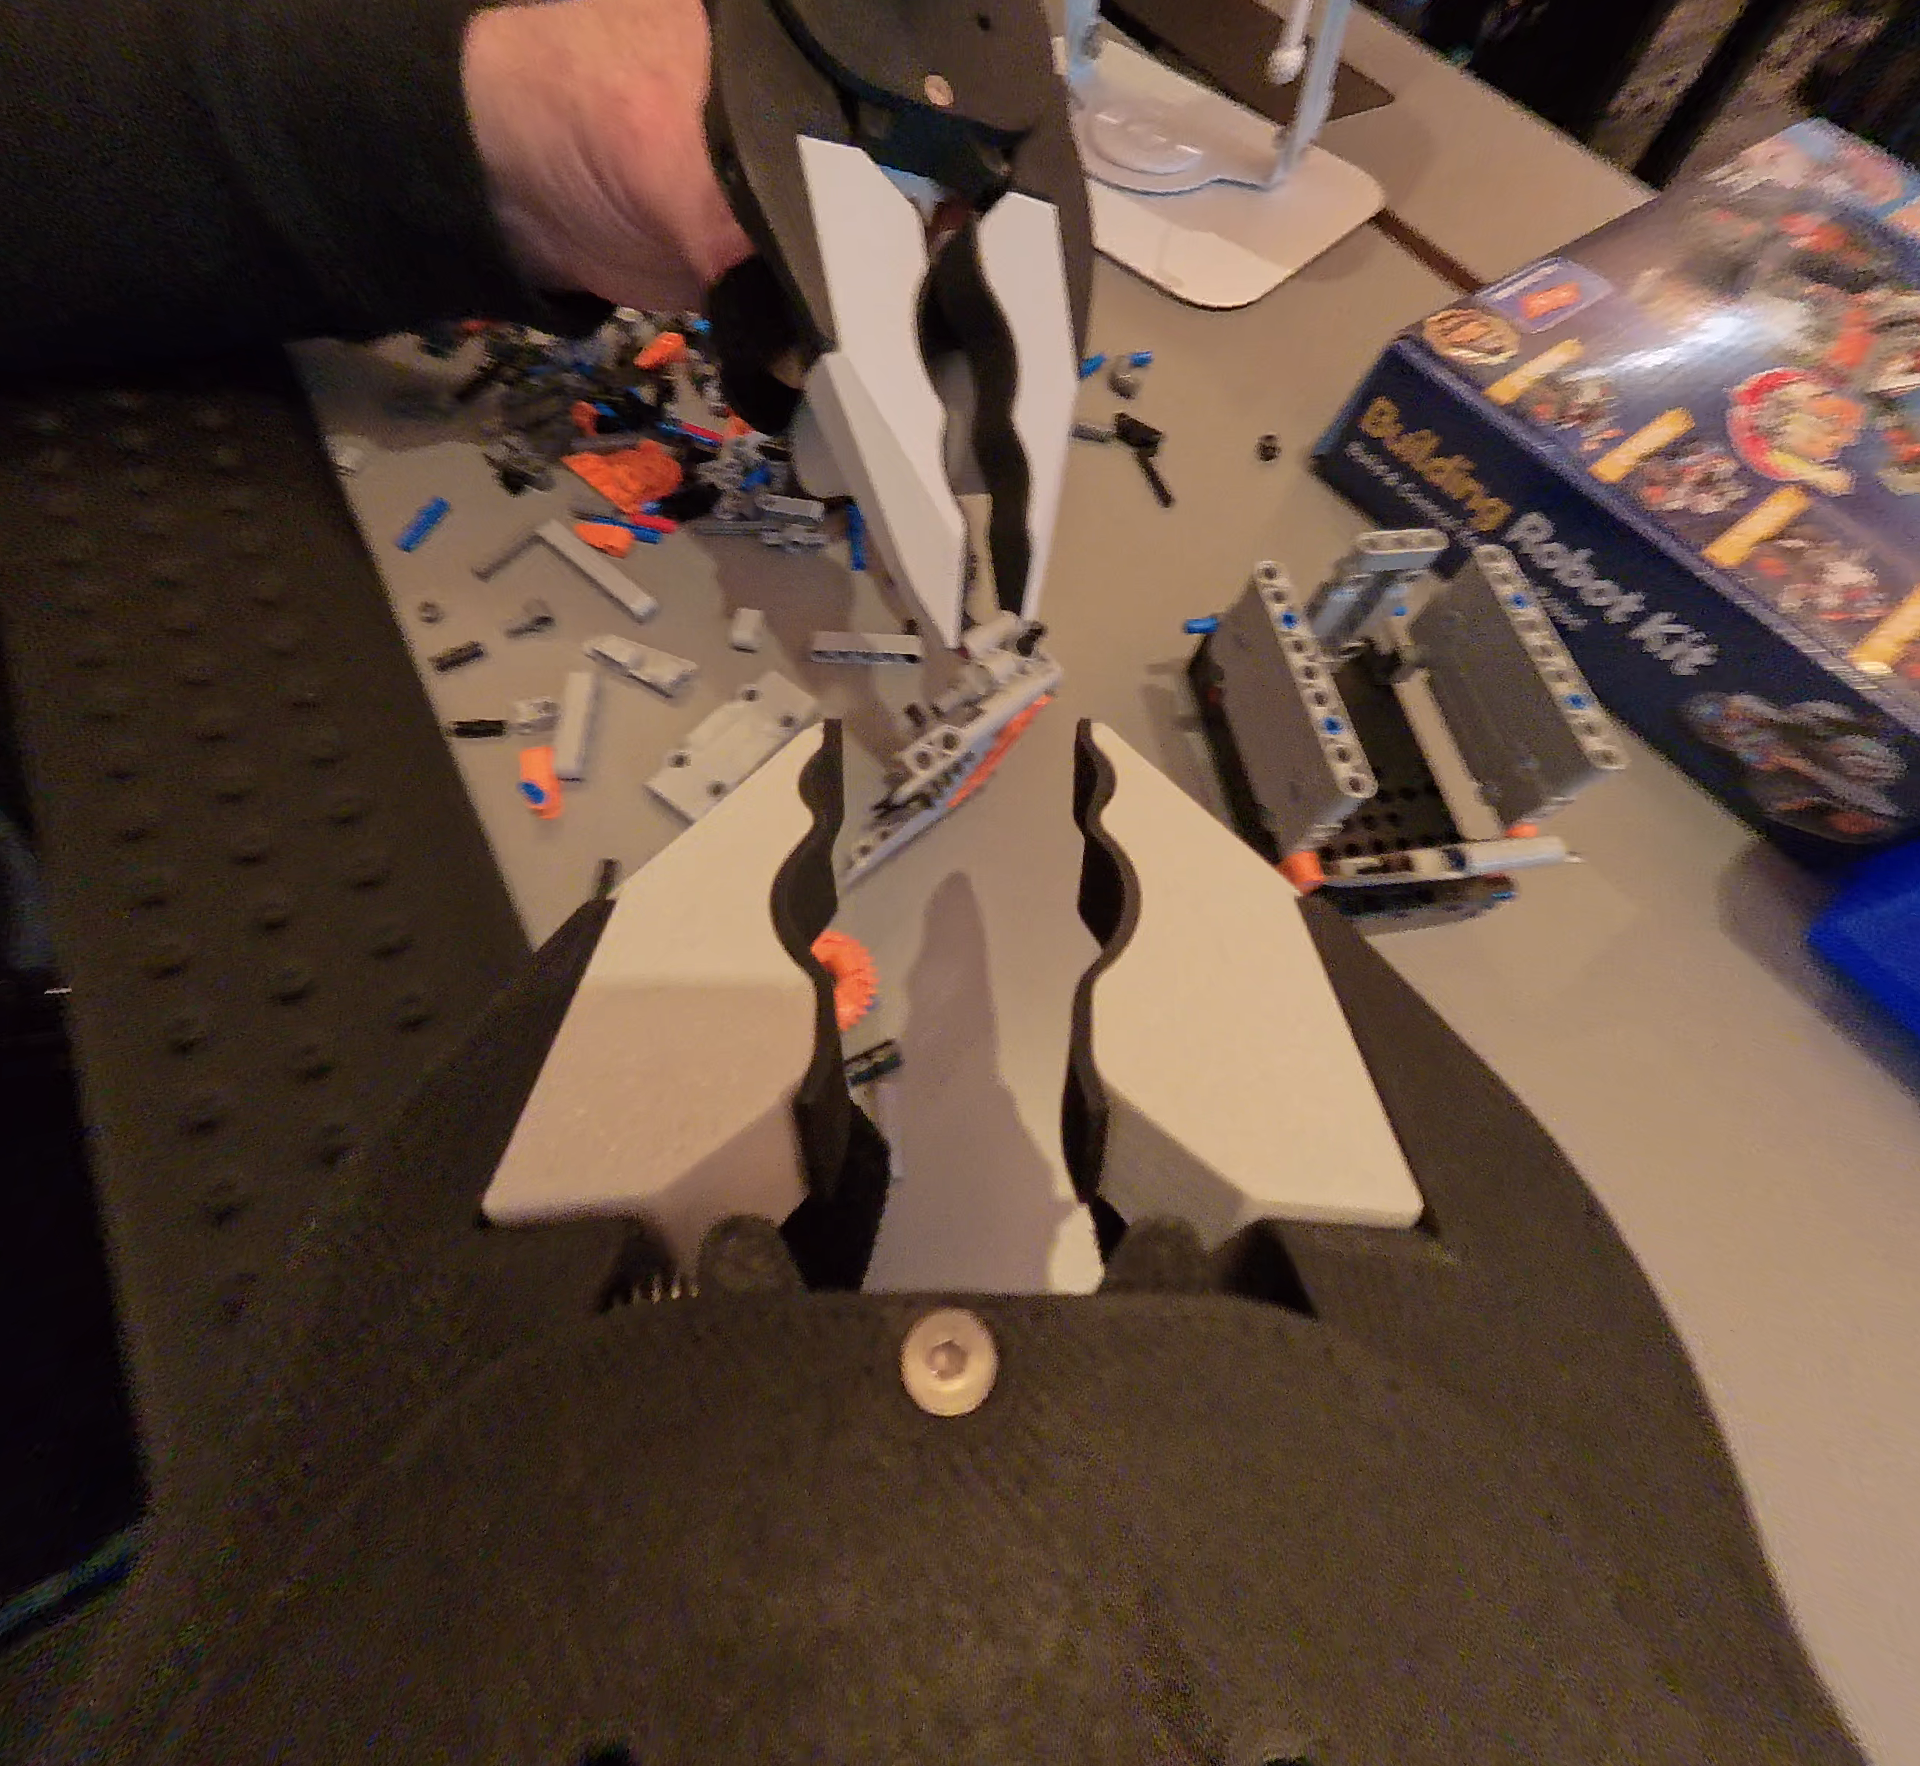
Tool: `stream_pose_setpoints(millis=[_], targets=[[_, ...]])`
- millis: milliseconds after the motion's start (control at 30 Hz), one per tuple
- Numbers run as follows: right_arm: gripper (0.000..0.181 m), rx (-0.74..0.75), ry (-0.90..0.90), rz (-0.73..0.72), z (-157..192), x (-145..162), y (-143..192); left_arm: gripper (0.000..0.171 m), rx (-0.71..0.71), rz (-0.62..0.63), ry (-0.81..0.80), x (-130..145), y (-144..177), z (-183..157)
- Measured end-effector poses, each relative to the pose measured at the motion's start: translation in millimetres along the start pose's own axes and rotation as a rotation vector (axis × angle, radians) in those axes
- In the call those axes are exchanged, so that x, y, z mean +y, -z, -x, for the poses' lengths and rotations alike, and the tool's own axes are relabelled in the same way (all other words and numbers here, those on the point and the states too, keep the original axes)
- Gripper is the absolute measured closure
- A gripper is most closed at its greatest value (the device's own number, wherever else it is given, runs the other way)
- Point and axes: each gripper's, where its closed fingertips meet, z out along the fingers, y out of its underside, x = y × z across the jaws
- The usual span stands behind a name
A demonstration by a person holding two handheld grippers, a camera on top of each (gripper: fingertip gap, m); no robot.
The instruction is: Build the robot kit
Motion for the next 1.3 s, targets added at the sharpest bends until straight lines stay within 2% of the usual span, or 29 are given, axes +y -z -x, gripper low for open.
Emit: stream_pose_setpoints(millis=[167, 300, 400, 500, 567, 633, 700, 967, 1033, 1100, 1167, 1300], targets=[[0.139, 0.044, -0.023, 0.119, 4, 7, -15, 0.158, -0.07, 0.023, -0.041, -3, -2, 1], [0.164, 0.125, -0.032, 0.163, -8, 11, -24, 0.158, -0.135, 0.034, -0.099, -9, -3, -4], [0.165, 0.133, -0.046, 0.164, -11, 13, -27, 0.157, -0.205, 0.057, -0.141, -9, -3, -1], [0.167, 0.128, -0.069, 0.111, -15, 10, -25, 0.157, -0.222, 0.031, -0.14, -13, -2, 1], [0.169, 0.109, -0.098, 0.048, -17, 6, -21, 0.157, -0.225, -0.011, -0.148, -21, 1, 0], [0.18, 0.087, -0.133, -0.022, -20, 1, -15, 0.158, -0.227, -0.061, -0.166, -30, 6, -3], [0.181, 0.048, -0.159, -0.096, -20, -7, -10, 0.156, -0.202, -0.12, -0.174, -39, 12, -9], [0.181, 0.022, -0.242, -0.209, -31, -10, 4, 0.153, -0.177, -0.168, -0.129, -39, 20, -1], [0.181, 0.029, -0.231, -0.174, -31, -4, 4, 0.153, -0.176, -0.143, -0.107, -33, 19, 4], [0.18, 0.073, -0.197, -0.076, -34, 11, 1, 0.153, -0.148, -0.103, -0.077, -24, 15, 4], [0.169, 0.084, -0.195, -0.006, -37, 24, -2, 0.146, -0.116, -0.023, -0.031, -11, 9, 2], [0.149, -0.012, -0.237, 0.125, -24, 49, -17, 0.134, -0.099, 0.147, -0.03, 16, -4, -14]])
